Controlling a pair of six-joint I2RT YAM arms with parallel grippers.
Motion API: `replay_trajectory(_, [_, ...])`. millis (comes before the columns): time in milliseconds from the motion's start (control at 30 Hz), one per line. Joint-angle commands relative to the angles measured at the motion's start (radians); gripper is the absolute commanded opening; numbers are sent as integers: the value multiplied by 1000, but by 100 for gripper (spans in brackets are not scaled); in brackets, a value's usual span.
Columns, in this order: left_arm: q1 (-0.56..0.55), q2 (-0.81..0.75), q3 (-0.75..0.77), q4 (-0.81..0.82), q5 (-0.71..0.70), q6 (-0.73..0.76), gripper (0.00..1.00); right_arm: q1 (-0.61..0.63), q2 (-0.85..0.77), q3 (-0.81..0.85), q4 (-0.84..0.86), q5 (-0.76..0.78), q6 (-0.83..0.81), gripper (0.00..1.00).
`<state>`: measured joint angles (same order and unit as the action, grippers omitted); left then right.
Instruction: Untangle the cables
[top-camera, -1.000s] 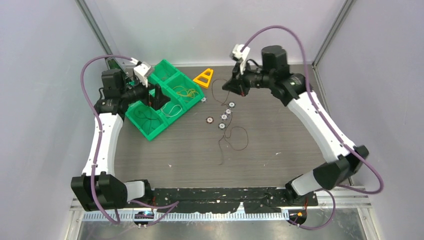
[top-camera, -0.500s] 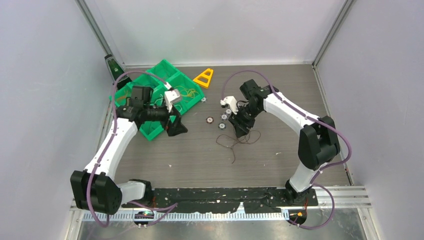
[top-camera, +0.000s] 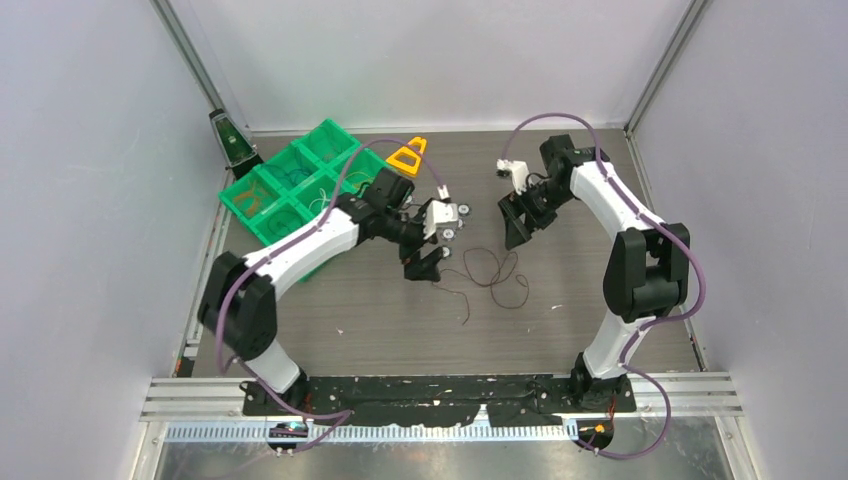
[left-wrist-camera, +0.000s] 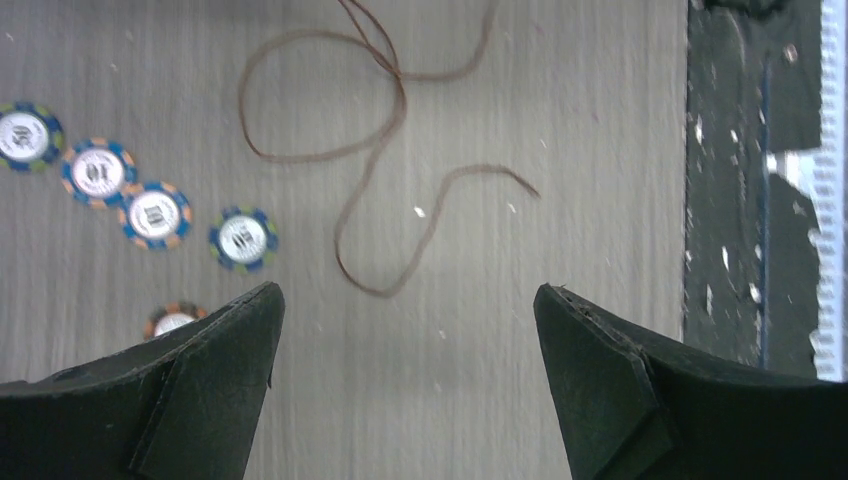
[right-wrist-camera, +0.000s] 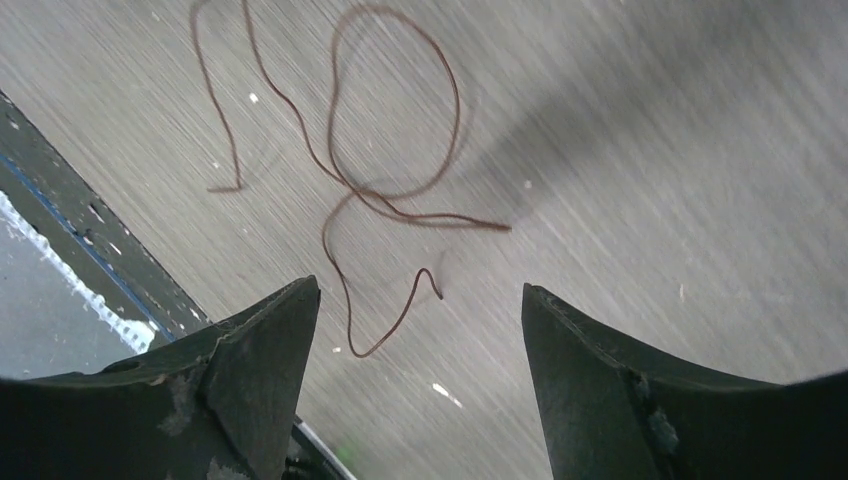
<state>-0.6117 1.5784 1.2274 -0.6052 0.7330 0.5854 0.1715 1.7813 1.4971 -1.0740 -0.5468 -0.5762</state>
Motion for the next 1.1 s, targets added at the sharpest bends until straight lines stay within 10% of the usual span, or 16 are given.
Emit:
replay_trajectory(0, [-14,125,137,135,-18,-190,95,-12,-7,-76,-59,92,-19,80])
replay_trajectory(533, [-26,220,-183,628,30,-1080,67,-12,187,-124,89,62,93,36])
replay_trajectory(1067, [-95,436,-25,710,-131,-1265,60,81,352,-55,168,-75,245,13])
